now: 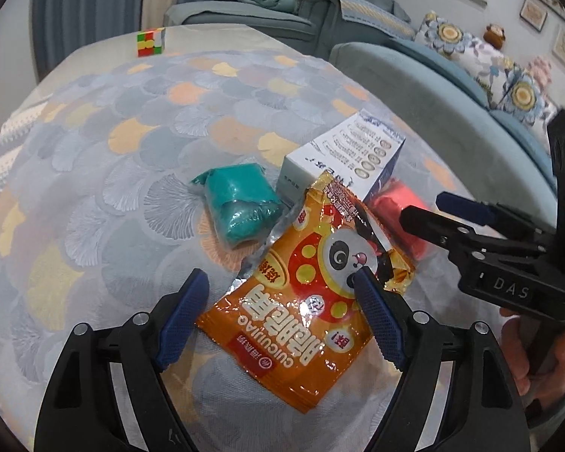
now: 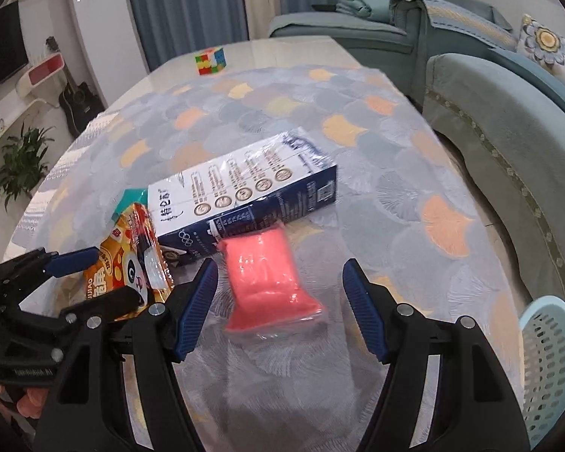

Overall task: Collect trash
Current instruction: 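Grasp the panda snack bag with the left tool while the right tool grasps the pink packet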

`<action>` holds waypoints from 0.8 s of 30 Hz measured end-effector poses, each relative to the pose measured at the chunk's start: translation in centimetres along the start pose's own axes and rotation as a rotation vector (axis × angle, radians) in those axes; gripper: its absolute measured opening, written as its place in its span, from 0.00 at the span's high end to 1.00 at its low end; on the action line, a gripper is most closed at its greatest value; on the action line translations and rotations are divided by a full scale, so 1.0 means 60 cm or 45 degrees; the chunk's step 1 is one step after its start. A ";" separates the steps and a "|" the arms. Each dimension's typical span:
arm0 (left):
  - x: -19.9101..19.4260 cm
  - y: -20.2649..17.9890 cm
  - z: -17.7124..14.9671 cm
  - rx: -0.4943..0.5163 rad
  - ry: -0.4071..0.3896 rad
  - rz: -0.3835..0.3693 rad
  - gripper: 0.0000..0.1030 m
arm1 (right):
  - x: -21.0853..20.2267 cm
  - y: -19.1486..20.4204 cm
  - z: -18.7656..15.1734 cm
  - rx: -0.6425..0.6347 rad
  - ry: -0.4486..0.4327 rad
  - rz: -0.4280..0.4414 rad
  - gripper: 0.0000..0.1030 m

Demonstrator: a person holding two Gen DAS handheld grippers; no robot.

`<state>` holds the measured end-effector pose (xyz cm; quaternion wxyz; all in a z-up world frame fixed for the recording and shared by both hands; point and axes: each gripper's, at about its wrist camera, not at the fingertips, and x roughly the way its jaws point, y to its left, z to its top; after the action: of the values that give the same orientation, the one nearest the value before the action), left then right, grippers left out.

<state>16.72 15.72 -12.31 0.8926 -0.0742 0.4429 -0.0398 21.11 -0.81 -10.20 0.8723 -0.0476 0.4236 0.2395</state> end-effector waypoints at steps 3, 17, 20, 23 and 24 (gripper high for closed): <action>0.004 -0.015 -0.003 0.059 0.008 0.076 0.30 | 0.012 0.007 -0.002 -0.024 0.047 -0.006 0.60; -0.030 -0.030 -0.027 0.092 -0.065 0.108 1.00 | -0.022 -0.007 -0.024 0.029 -0.015 0.002 0.67; -0.052 -0.031 -0.035 0.052 -0.095 0.019 1.00 | -0.036 -0.016 -0.032 0.054 -0.030 0.003 0.67; -0.066 -0.034 -0.039 0.032 -0.113 -0.029 1.00 | -0.049 -0.027 -0.040 0.084 -0.041 0.005 0.67; -0.071 -0.036 -0.039 0.023 -0.117 -0.055 1.00 | -0.053 -0.030 -0.043 0.090 -0.043 0.005 0.67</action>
<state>12.23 13.98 -10.00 0.9115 -0.0773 0.3995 -0.0596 18.44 -4.33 -9.64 0.8800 -0.0118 0.4171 0.2268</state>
